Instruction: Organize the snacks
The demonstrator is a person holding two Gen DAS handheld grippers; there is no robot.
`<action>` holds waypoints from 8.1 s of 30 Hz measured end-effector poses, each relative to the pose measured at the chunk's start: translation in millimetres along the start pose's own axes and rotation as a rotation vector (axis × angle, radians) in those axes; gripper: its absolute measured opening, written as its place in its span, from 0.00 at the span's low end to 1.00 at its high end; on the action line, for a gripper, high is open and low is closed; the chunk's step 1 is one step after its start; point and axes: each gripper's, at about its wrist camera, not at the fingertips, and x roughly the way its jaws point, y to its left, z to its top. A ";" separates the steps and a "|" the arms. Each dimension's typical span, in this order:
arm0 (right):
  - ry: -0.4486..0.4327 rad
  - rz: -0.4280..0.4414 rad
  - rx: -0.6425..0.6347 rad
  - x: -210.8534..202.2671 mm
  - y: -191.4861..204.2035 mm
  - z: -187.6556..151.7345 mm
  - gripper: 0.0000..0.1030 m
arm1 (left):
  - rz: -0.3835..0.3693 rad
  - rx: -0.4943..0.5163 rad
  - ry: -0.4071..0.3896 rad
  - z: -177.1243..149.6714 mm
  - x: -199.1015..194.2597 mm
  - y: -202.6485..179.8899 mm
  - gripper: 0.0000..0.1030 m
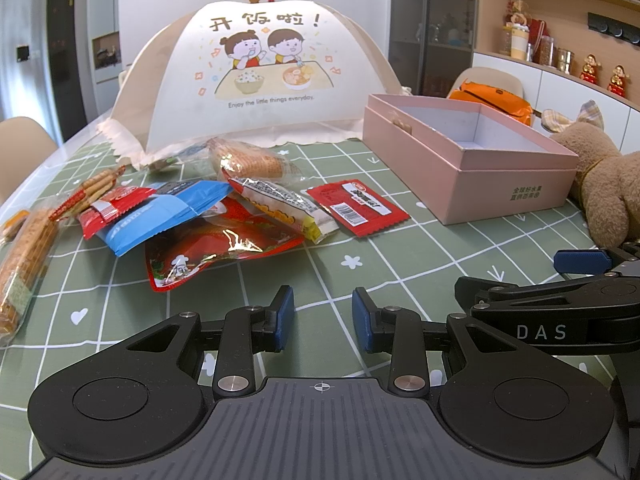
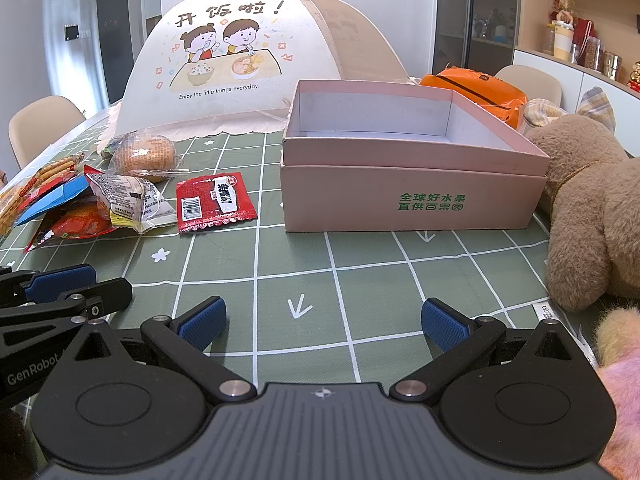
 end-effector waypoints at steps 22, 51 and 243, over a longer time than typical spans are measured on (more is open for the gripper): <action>0.057 0.033 -0.022 0.7 -5.2 6.4 1.00 | 0.027 -0.013 0.004 -0.8 -2.5 -0.3 0.38; 0.210 0.186 -0.306 -67.1 160.1 121.0 1.00 | 0.040 0.114 0.298 90.2 66.3 342.1 0.26; 0.360 0.518 -0.316 96.5 195.0 186.7 0.00 | -0.225 -0.567 0.286 21.8 -84.0 266.2 0.23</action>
